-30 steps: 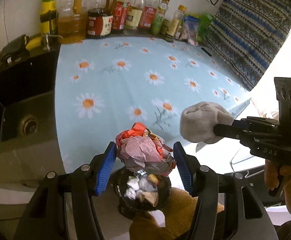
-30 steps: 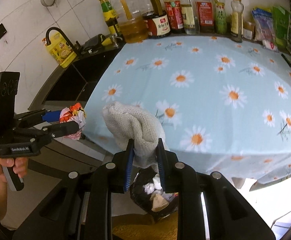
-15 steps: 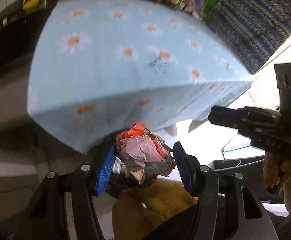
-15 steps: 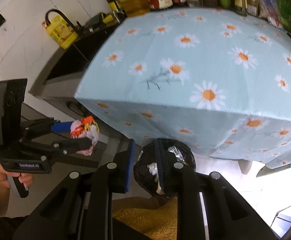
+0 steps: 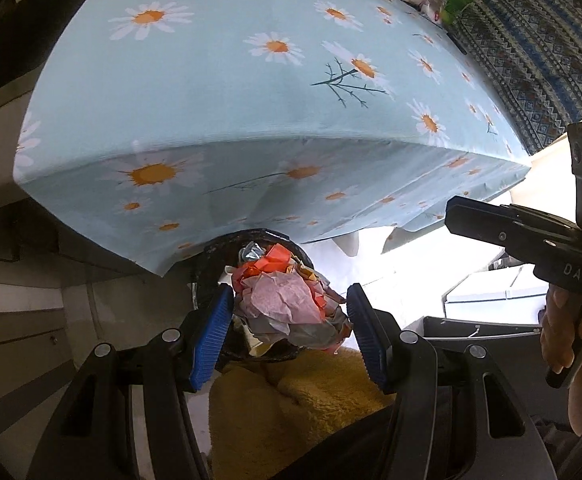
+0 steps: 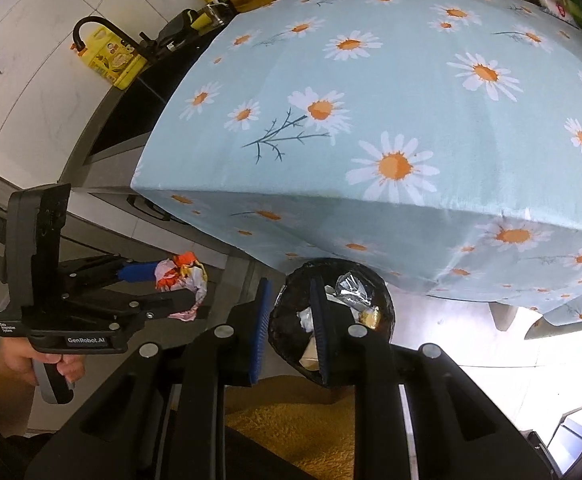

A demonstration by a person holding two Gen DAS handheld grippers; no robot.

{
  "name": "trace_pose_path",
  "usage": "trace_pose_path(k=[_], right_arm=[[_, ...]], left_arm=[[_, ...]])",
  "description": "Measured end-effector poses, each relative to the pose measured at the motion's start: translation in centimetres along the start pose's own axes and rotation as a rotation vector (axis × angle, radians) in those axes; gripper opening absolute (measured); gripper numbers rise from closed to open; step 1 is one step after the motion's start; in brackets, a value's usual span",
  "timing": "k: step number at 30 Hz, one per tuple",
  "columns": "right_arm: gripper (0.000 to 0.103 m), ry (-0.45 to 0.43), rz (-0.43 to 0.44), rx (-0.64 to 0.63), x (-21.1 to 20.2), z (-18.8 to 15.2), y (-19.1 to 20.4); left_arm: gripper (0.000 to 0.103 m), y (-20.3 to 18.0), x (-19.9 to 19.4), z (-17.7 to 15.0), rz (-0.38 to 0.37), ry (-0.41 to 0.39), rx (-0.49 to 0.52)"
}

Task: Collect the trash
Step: 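Open both grippers over the black bin to drop the wrapper and towel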

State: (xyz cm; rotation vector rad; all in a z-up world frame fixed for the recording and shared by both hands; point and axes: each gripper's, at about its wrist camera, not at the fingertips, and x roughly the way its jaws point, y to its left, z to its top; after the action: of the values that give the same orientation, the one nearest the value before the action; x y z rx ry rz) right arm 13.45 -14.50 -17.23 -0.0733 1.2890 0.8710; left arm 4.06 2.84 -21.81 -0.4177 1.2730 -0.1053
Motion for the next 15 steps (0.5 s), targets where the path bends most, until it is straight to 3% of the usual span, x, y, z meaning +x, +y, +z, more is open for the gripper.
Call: trace_pose_path(k=[15], right_arm=[[0.023, -0.011, 0.043, -0.015, -1.1, 0.4, -1.1]], left_arm=[[0.059, -2.0, 0.7, 0.7, 0.018, 0.008, -0.015]])
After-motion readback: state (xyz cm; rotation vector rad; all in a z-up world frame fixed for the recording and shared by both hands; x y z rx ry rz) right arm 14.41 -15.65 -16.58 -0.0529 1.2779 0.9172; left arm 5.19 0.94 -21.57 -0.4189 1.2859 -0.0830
